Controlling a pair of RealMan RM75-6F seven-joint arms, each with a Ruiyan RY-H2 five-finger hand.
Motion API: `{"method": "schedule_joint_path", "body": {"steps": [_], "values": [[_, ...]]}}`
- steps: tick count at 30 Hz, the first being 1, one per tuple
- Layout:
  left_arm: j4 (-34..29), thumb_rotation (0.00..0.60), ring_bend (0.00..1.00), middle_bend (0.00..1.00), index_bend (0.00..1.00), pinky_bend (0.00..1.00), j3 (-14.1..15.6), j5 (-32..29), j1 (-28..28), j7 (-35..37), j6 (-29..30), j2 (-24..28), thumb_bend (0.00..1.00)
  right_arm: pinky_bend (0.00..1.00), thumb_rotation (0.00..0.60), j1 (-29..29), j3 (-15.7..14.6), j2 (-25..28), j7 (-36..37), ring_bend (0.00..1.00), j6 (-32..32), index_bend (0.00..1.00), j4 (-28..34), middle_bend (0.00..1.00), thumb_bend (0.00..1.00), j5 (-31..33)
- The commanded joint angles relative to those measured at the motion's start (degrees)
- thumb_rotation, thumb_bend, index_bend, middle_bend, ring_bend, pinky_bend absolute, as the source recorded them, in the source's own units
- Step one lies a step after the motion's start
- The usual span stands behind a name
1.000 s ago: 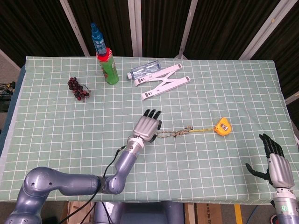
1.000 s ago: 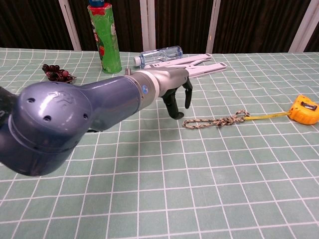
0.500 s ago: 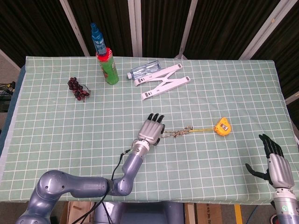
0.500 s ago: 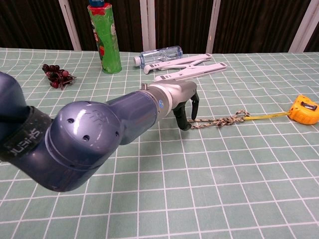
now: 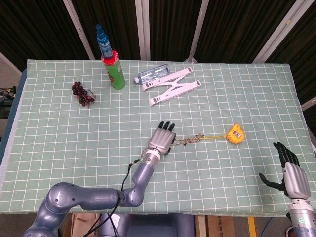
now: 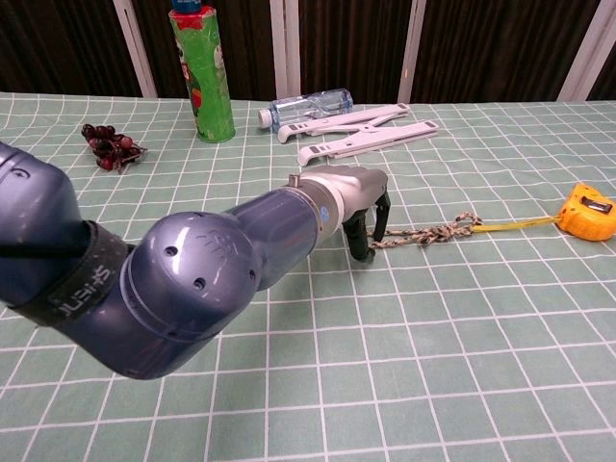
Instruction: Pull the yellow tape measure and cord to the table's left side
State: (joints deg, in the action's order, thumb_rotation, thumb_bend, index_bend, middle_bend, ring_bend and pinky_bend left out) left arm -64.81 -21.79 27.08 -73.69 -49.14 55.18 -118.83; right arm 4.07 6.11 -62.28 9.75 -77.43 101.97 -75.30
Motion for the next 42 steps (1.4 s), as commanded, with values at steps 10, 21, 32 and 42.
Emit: {"method": "schedule_joint_path", "body": {"steps": [10,21,32,42], "values": [[1.87,0.600,0.00,0.08,0.52,0.00,-0.16,0.94,0.08,0.35,-0.34,-0.97,0.48,0.00,0.600,0.02,0.09,0.05,0.20,0.00,0.05,0.00,-0.01,0.00,0.27,0.19],[2.70,0.600,0.00,0.09,0.55,0.00,-0.23,1.48,0.42,0.49,-0.57,-1.50,0.52,0.00,0.600,0.00,0.14,0.06,0.27,0.00,-0.09,0.00,-0.04,0.00,0.27,0.12],[1.11,0.600,0.00,0.10,0.56,0.00,-0.57,4.60,1.31,1.66,1.28,-0.25,0.52,0.00,0.600,-0.07,0.07,0.16,0.33,0.00,-0.21,0.00,0.21,0.00,0.27,-0.06],[-9.40,0.600,0.00,0.09,0.56,0.00,1.73,10.10,4.84,0.82,6.40,7.08,0.52,0.00,0.600,-0.14,0.07,0.21,0.30,0.00,-0.36,0.00,0.21,0.00,0.27,-0.06]]}}
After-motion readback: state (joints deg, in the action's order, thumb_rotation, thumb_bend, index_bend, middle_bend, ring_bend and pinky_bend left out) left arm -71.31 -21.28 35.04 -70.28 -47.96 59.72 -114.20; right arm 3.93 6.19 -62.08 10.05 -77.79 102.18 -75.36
